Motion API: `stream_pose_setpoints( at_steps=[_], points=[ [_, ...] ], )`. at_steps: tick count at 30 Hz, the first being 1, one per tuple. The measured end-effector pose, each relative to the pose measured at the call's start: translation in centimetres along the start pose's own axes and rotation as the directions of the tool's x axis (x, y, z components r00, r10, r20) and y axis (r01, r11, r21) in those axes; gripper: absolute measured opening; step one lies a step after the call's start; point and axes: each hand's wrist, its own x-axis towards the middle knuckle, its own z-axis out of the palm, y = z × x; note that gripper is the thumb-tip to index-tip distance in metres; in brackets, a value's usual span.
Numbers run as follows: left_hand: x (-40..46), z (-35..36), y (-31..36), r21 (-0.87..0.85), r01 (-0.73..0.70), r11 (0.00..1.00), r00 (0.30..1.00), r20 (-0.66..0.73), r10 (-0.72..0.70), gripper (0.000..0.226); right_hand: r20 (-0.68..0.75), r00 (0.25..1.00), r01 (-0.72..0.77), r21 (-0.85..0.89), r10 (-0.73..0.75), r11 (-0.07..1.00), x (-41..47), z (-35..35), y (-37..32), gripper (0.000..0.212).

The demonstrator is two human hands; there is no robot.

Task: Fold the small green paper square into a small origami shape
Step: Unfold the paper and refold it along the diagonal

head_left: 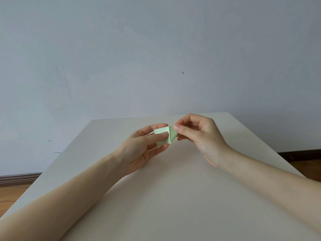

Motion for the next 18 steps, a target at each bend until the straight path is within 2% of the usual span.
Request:
stream_pose_setpoints(
  at_steps=[5, 9, 18],
  points=[
    [0.06, -0.1, -0.03, 0.008, 0.012, 1.0, 1.0, 0.003, -0.012, 0.017, -0.004, 1.0, -0.003, 0.003, 0.003, 1.0, -0.02, 0.0, 0.03, 0.006],
    [0.04, 0.0, -0.06, -0.009, 0.017, 1.0, 1.0, 0.023, -0.017, 0.027, 0.003, 1.0, -0.011, 0.005, 0.011, 1.0, -0.01, -0.09, 0.06, 0.004],
    [0.15, -0.09, -0.18, -0.031, 0.027, 0.999, 0.999, 0.04, -0.026, 0.018, 0.028, 0.999, -0.033, -0.011, 0.034, 0.999, -0.07, -0.11, -0.01, 0.01]
  ],
)
